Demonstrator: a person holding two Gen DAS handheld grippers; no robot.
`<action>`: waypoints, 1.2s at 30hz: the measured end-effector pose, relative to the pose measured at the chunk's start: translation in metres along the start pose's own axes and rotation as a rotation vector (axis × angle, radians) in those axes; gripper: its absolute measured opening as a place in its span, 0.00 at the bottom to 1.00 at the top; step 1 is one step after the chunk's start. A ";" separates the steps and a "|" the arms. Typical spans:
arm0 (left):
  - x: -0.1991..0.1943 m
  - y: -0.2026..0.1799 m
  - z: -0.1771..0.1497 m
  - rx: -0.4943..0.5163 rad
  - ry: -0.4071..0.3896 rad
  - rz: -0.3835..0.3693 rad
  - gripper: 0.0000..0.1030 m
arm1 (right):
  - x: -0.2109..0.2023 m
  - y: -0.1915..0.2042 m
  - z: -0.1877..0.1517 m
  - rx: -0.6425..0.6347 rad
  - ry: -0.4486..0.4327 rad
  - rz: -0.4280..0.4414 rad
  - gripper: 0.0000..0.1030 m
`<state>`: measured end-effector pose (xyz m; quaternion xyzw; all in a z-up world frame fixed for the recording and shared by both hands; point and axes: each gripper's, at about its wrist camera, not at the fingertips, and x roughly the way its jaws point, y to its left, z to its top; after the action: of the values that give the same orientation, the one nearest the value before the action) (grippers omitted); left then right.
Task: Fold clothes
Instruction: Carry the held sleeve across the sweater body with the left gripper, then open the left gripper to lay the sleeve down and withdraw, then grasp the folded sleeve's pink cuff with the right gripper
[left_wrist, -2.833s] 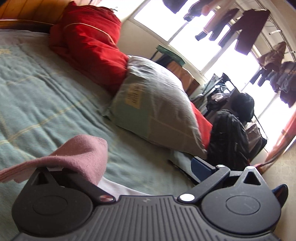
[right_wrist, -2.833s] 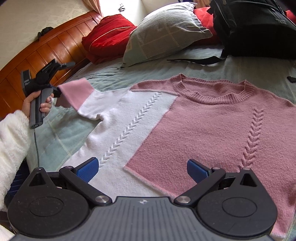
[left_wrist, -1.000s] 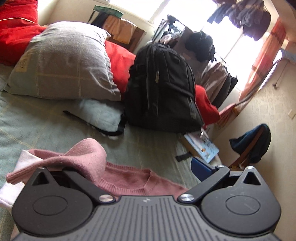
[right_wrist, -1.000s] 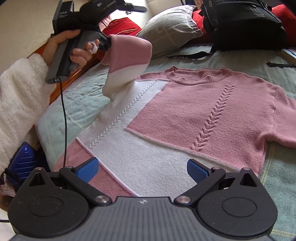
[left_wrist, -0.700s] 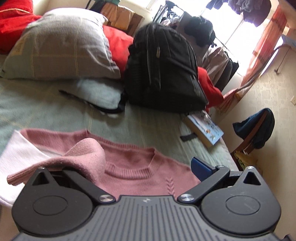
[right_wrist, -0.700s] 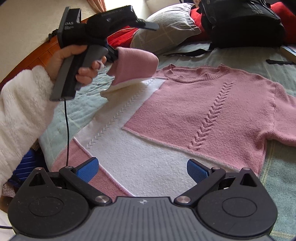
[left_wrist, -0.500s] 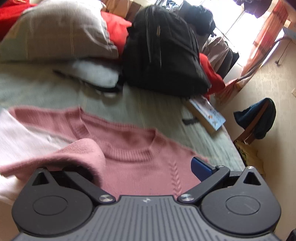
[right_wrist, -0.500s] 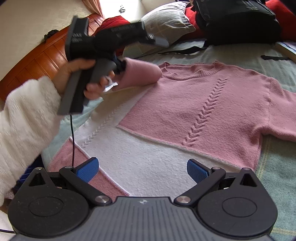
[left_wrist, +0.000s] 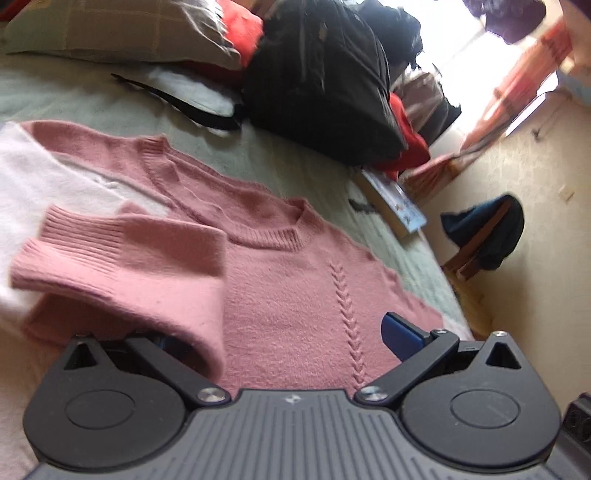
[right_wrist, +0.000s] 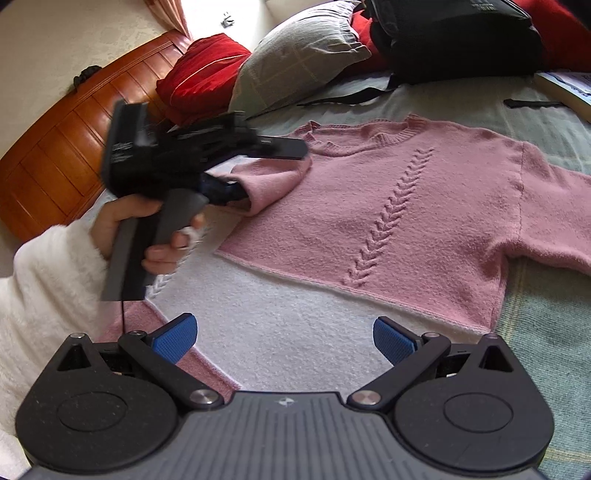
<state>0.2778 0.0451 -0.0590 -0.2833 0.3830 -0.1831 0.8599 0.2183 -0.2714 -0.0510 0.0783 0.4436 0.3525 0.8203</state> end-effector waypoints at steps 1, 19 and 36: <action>-0.004 0.005 0.001 -0.028 -0.020 0.000 0.99 | 0.000 -0.001 0.000 0.003 -0.002 -0.001 1.00; 0.000 -0.039 0.013 0.041 -0.026 -0.176 0.99 | 0.005 -0.002 0.002 0.019 0.006 -0.031 1.00; -0.091 -0.040 -0.080 0.540 0.009 0.327 0.99 | 0.018 -0.045 0.045 0.149 -0.082 0.170 0.96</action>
<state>0.1546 0.0345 -0.0277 0.0216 0.3648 -0.1388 0.9204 0.2828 -0.2848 -0.0557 0.1909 0.4264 0.3833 0.7968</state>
